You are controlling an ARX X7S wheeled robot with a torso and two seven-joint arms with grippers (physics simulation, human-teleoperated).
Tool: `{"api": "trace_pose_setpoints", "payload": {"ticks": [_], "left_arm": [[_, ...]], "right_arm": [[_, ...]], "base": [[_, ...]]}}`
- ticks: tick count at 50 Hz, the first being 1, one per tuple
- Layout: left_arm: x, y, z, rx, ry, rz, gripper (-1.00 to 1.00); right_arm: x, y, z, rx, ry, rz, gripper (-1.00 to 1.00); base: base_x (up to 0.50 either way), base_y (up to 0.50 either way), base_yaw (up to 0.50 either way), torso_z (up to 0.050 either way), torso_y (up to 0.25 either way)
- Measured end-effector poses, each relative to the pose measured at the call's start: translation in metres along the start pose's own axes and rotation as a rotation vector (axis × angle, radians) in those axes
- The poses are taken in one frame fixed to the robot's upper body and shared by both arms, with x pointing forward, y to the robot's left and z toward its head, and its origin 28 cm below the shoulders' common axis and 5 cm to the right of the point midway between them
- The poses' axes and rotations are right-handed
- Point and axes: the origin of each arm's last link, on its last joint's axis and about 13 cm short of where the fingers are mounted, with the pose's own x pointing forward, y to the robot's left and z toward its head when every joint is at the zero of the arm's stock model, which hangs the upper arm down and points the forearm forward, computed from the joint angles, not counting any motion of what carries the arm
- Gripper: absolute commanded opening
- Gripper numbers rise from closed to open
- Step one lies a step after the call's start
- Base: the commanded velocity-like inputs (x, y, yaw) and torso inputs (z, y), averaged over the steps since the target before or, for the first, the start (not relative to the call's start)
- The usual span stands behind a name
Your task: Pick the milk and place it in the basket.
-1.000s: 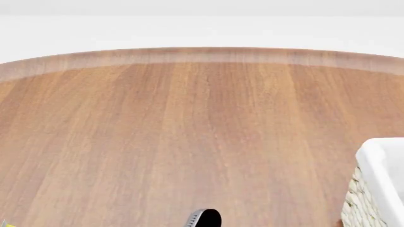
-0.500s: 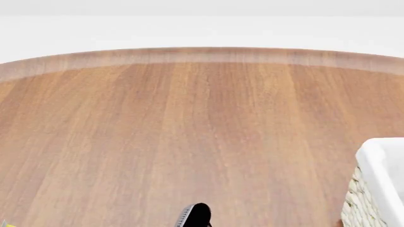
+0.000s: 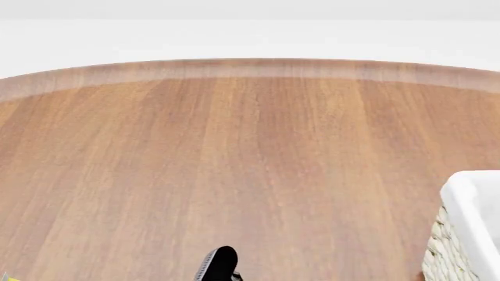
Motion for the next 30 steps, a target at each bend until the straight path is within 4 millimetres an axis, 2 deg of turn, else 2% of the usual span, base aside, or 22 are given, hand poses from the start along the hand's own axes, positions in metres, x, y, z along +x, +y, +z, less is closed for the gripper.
{"api": "trace_pose_setpoints", "payload": {"ticks": [30], "left_arm": [[0.000, 0.000, 0.000, -0.002, 0.001, -0.001, 1.00]], "right_arm": [[0.019, -0.009, -0.011, 0.027, 0.047, 0.044, 1.00]], "base": [[0.00, 0.00, 0.00, 0.000, 0.000]]}}
